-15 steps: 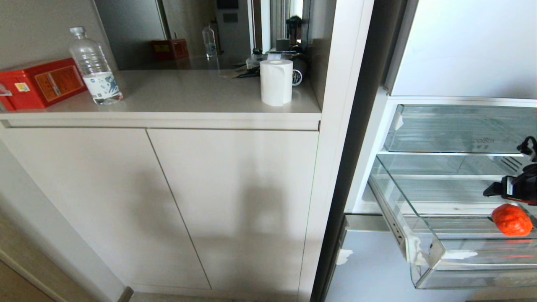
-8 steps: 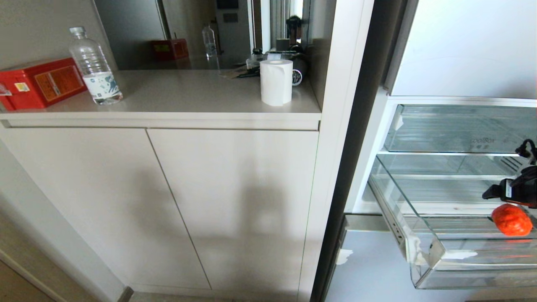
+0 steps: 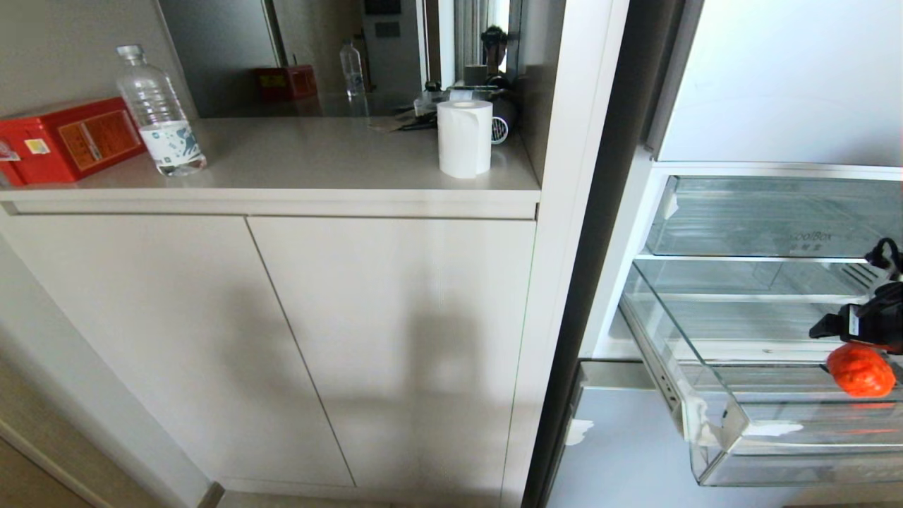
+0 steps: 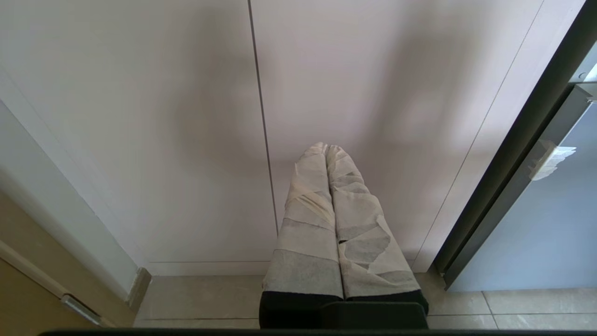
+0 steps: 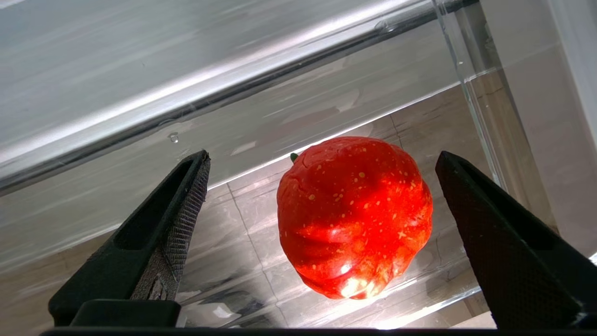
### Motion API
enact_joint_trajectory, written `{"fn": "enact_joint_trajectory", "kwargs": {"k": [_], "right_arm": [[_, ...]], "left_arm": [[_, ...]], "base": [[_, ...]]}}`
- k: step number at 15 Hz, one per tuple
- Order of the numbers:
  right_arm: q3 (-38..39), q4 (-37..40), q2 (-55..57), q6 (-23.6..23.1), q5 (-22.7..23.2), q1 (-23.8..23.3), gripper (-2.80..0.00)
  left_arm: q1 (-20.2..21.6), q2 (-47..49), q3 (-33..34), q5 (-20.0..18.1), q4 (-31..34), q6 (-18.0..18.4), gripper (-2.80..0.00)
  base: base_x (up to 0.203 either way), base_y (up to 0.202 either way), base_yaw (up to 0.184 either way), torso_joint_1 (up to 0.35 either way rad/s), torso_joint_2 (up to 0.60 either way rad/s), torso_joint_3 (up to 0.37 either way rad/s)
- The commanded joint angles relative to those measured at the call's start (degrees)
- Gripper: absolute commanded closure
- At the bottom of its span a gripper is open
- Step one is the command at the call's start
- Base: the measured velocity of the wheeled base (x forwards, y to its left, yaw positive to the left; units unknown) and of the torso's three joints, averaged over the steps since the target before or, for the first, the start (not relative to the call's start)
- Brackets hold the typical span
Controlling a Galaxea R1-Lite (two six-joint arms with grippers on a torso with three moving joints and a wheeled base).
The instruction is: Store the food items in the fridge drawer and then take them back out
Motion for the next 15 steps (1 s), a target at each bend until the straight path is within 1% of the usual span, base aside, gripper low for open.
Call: {"fn": "enact_joint_trajectory", "kwargs": {"k": [1,6,9,15], "right_arm": [[0.3,0.0,0.5,0.0,0.1,0.0,-2.80],[0.9,0.0,1.7,0.1,0.1,-0.1,-2.80],[0.4,-0.1,4.3,0.5,0.0,-0.3,-2.80],[0.8,0.0,4.4,0.6,0.0,-0.5,-2.80]], "left_arm": [[0.0,-0.1,0.0,0.0,0.0,0.0,0.00],[0.0,-0.1,0.0,0.0,0.0,0.0,0.00],[0.0,-0.1,0.0,0.0,0.0,0.0,0.00],[0.0,-0.1,0.0,0.0,0.0,0.0,0.00]], "base": [[0.000,0.000,0.000,0.000,0.00,0.000],[0.000,0.000,0.000,0.000,0.00,0.000],[0.000,0.000,0.000,0.000,0.00,0.000],[0.000,0.000,0.000,0.000,0.00,0.000]]}}
